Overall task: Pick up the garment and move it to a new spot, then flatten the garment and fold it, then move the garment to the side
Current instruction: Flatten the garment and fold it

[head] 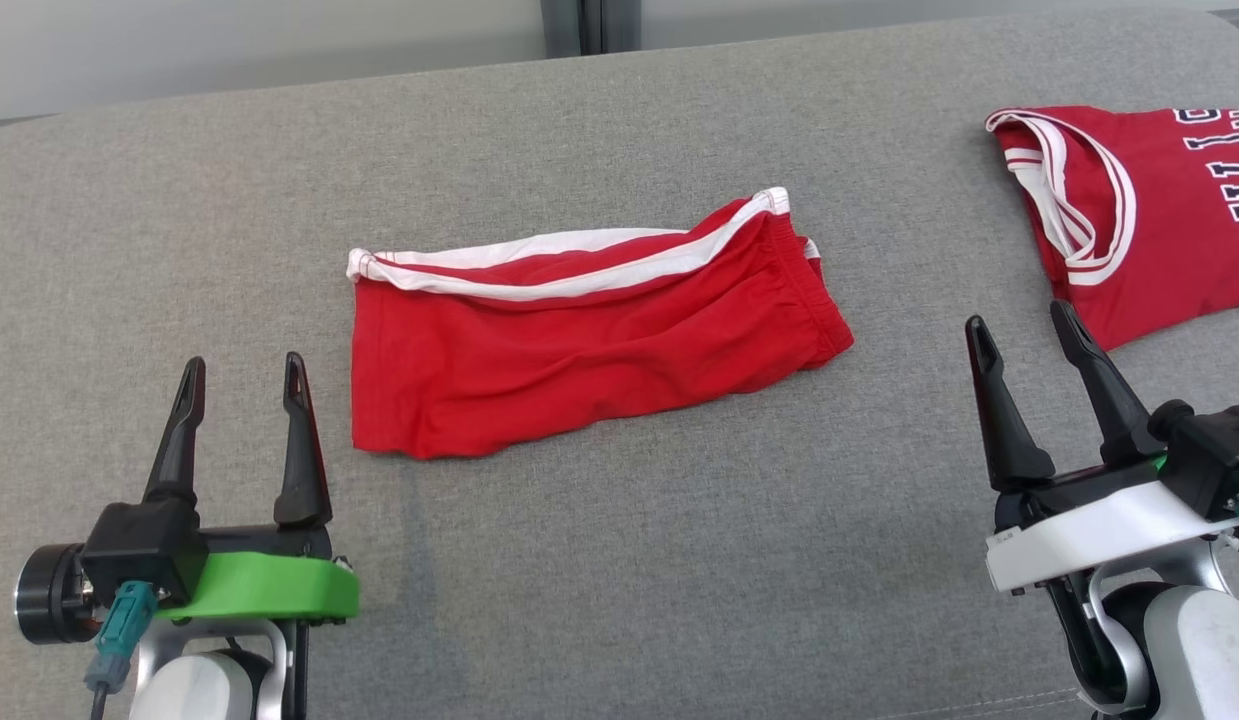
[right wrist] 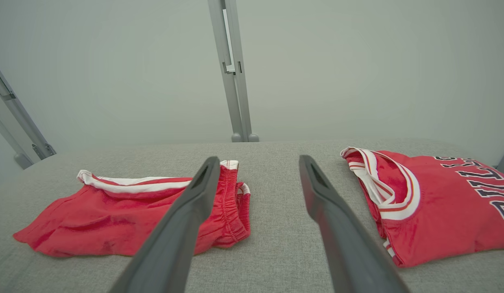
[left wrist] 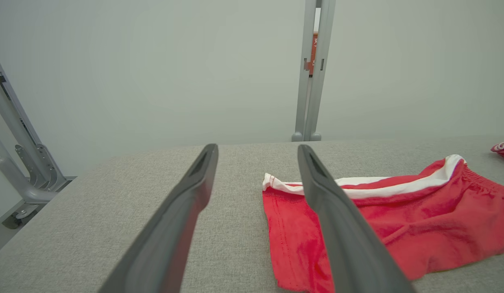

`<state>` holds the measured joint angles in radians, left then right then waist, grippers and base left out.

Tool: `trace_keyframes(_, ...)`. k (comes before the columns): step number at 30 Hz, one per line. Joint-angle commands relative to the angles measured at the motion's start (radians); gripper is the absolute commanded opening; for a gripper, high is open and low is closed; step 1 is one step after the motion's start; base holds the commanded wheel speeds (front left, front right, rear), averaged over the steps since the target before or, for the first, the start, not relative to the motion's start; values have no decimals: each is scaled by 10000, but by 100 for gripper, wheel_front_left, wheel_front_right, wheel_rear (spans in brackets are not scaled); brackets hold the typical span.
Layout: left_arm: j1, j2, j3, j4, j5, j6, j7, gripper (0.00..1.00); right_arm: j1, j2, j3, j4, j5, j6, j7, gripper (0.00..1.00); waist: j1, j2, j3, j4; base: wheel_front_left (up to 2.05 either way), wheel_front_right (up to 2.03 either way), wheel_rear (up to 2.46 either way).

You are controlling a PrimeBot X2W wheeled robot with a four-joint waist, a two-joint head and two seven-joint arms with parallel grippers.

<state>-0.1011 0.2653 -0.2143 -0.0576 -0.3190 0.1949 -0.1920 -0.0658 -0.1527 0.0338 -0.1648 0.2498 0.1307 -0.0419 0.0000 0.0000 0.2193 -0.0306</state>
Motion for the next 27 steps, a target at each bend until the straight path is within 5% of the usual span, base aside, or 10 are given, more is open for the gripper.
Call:
trace_keyframes(1, 137, 60, -1, -17, -39, 14, 38, 100, 105, 26, -36, -59, -39, 1, 41, 100, 0, 0, -5, 4, 0, 0, 0)
trace_keyframes(16, -1126, -296, -553, -155, 132, -192, -116, 100, -974, -382, -77, 725, -102, 1, 641, 100, 0, 0, 1450, 997, 0, 0, 0)
trace_keyframes(27, -2193, -732, -938, 446, 328, -488, -561, 100, -3430, -358, 482, 4297, -127, 1, 561, 100, 0, 0, 2422, 1778, 0, 0, 0)
